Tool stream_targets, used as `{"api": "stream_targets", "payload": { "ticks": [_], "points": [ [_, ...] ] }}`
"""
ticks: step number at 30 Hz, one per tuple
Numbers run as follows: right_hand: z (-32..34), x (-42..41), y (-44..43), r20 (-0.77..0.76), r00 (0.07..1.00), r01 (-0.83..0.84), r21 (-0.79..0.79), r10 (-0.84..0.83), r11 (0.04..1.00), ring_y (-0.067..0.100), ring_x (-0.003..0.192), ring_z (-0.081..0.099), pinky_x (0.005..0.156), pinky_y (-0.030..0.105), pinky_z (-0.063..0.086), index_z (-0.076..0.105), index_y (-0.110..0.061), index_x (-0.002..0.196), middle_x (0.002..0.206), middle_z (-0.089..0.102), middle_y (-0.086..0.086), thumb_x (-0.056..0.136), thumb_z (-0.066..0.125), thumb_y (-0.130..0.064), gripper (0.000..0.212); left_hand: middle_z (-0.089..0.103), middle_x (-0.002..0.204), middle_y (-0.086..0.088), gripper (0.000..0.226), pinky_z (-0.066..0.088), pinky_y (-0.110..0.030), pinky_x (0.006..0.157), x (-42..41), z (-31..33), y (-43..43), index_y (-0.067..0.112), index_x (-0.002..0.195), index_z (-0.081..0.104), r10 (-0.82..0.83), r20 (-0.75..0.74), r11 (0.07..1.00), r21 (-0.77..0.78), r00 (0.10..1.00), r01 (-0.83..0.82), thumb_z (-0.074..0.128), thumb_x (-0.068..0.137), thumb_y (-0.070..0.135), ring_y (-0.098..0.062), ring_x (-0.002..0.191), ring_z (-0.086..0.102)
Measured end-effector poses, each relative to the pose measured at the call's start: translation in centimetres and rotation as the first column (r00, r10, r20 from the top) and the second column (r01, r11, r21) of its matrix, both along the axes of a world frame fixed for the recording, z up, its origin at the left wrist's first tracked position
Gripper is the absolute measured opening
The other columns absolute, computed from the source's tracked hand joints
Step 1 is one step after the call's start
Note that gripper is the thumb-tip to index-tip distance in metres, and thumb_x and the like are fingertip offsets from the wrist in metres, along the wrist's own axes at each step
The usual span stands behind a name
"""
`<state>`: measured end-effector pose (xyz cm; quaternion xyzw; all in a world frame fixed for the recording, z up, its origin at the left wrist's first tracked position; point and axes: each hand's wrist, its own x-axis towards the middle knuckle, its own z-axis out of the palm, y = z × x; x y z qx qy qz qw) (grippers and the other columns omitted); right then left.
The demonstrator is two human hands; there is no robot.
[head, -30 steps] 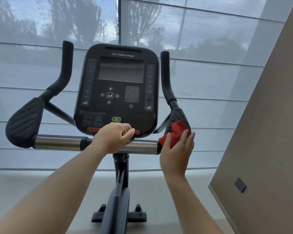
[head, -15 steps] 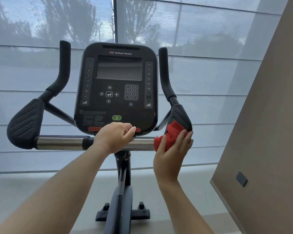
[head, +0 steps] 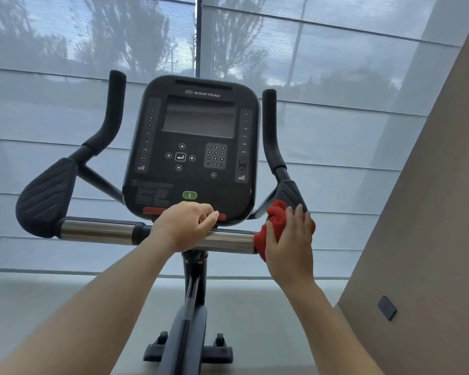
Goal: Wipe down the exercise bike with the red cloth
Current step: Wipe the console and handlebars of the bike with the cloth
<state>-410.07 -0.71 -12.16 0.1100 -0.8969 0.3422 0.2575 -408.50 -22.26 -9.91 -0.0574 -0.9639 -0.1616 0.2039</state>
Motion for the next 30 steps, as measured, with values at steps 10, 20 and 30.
{"api": "stream_targets", "payload": {
  "ticks": [10,20,30],
  "points": [
    [7.1,-7.7,1.8,0.073,0.906,-0.423,0.158,0.416,0.892,0.024,0.125,0.044,0.105,0.033,0.031,0.049,-0.017,0.12,0.128,0.052,0.004,0.094,0.05,-0.032,0.031,0.06,0.072,0.009,0.036,0.049,-0.031,0.06,0.1,-0.3,-0.1,0.025,0.078,0.059,0.029,-0.042,1.0,-0.004,0.999,-0.029,0.033,0.095,0.044,-0.013,0.071,0.059],
    [4.6,-4.1,1.5,0.024,0.856,-0.457,0.501,0.516,0.735,0.009,0.081,0.052,0.081,0.033,0.043,0.063,-0.03,0.08,0.079,0.062,-0.011,0.087,0.04,-0.051,0.032,0.062,0.072,0.007,0.038,0.048,-0.031,0.057,0.1,-0.5,-0.1,0.024,0.077,0.058,0.024,-0.047,0.999,-0.033,0.999,-0.025,0.032,0.096,0.045,-0.013,0.069,0.059],
    [1.1,1.5,-2.3,-0.143,0.935,-0.253,0.37,0.324,0.894,0.014,0.1,0.054,0.109,0.035,0.024,0.062,-0.028,0.104,0.098,0.064,-0.009,0.093,0.032,-0.052,0.04,0.055,0.071,0.011,0.046,0.034,-0.027,0.053,2.9,-0.6,-6.8,0.028,0.066,0.044,0.041,0.05,0.961,-0.277,0.998,-0.026,0.018,0.097,0.051,-0.013,0.071,0.054]
  ]
}}
